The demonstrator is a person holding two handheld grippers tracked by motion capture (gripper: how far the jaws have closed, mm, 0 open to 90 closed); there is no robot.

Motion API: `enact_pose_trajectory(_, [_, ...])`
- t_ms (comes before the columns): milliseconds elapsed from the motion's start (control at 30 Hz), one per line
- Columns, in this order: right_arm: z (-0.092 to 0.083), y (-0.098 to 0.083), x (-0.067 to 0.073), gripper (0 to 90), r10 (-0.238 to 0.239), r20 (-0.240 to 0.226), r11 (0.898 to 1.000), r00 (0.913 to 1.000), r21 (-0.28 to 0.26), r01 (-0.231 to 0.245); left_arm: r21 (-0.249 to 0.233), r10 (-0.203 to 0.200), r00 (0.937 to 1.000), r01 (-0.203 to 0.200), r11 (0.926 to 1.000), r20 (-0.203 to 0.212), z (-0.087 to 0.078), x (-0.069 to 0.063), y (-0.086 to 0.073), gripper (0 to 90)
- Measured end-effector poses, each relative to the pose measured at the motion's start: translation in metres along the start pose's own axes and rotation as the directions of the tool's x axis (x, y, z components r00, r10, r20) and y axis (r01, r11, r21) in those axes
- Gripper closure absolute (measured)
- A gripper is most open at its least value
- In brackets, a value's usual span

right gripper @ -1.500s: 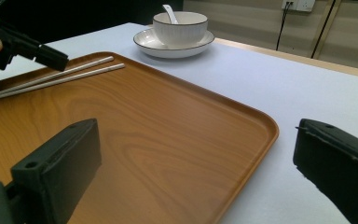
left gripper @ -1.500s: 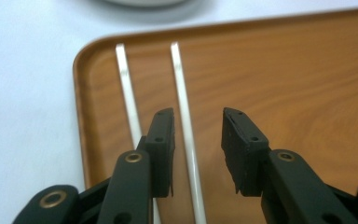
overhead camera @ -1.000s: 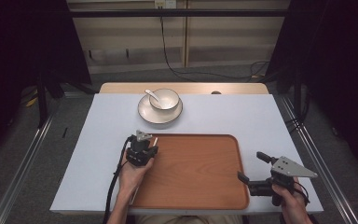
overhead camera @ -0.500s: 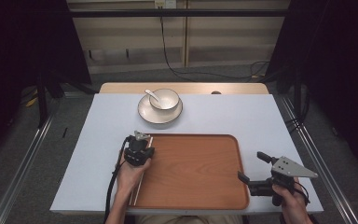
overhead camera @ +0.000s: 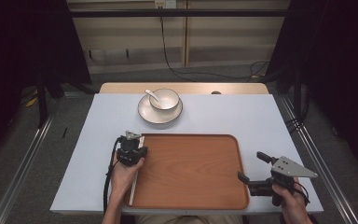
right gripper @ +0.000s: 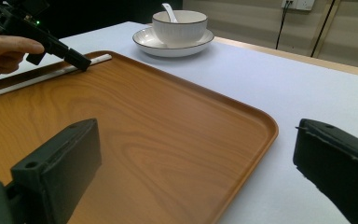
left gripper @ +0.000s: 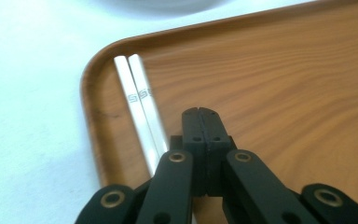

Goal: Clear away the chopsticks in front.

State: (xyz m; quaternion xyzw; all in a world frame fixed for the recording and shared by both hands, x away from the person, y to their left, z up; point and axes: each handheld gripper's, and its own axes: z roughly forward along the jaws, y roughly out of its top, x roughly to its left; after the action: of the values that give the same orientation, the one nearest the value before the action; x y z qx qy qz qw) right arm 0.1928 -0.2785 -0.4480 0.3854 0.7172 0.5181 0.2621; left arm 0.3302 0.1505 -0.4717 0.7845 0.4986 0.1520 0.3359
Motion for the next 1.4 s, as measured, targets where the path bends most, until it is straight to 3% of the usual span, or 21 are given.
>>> enact_pose_trajectory(333, [0.000,0.000,0.000,0.6,0.000,0.004,1.000,1.0000,0.004,0.000,-0.013,-0.006,1.0000,0.006,0.9999,0.006,-0.001,0.002,-0.001,90.0])
enact_pose_trajectory(500, [0.000,0.000,-0.001,0.5,0.004,0.012,1.000,0.9999,0.004,-0.004,-0.089,0.009,0.9995,-0.006,0.9960,0.031,-0.008,0.000,0.000,89.0])
enact_pose_trajectory(600, [0.000,0.001,0.000,0.6,0.001,0.012,1.000,0.9999,0.002,-0.001,-0.109,0.006,0.9993,-0.002,0.9940,0.037,-0.011,0.003,0.003,77.5])
enact_pose_trajectory(700, [0.000,0.001,0.000,0.6,0.005,0.011,1.000,0.9999,0.001,-0.005,-0.133,0.035,0.9991,-0.032,0.9906,0.024,-0.014,0.001,0.006,54.7])
enact_pose_trajectory(767, [0.001,0.001,0.000,0.6,0.004,0.010,1.000,0.9999,0.001,-0.004,-0.149,0.057,0.9982,-0.053,0.9874,0.022,-0.015,0.000,0.008,46.6])
enact_pose_trajectory(867, [0.001,0.001,0.000,0.6,0.004,0.011,1.000,0.9999,0.002,-0.004,-0.195,0.032,0.9993,-0.035,0.9801,-0.019,-0.015,0.002,0.012,26.3])
enact_pose_trajectory(933, [0.001,0.001,0.000,0.6,0.004,0.010,1.000,0.9999,0.002,-0.004,-0.206,0.002,0.9999,-0.005,0.9785,-0.012,-0.013,0.005,0.015,10.2])
enact_pose_trajectory(1000, [0.002,0.001,-0.001,0.6,0.007,0.013,1.000,0.9999,0.002,-0.007,-0.231,-0.004,1.0000,0.006,0.9728,0.009,-0.012,0.010,0.018,7.1])
enact_pose_trajectory(1100, [0.001,0.001,-0.001,0.6,0.007,0.013,1.000,0.9999,0.006,-0.007,-0.236,0.002,0.9999,-0.006,0.9717,-0.016,-0.009,0.012,0.023,5.7])
enact_pose_trajectory(1133, [0.001,0.000,-0.001,0.6,0.008,0.016,1.000,0.9998,0.006,-0.009,-0.242,0.010,0.9999,-0.011,0.9702,-0.005,-0.009,0.013,0.025,5.9])
enact_pose_trajectory(1200, [0.001,0.000,-0.001,0.6,0.013,0.018,1.000,0.9998,0.007,-0.013,-0.280,0.011,0.9994,-0.001,0.9599,0.032,-0.009,0.013,0.028,4.9])
enact_pose_trajectory(1333, [0.001,0.000,-0.001,0.6,0.009,0.014,1.000,0.9999,0.002,-0.009,-0.313,0.000,0.9999,0.003,0.9498,0.010,-0.008,0.014,0.036,3.4])
enact_pose_trajectory(1400, [0.000,0.000,-0.001,0.6,0.011,0.009,1.000,0.9999,0.005,-0.011,-0.314,0.009,0.9999,-0.005,0.9493,0.009,-0.008,0.015,0.040,3.0])
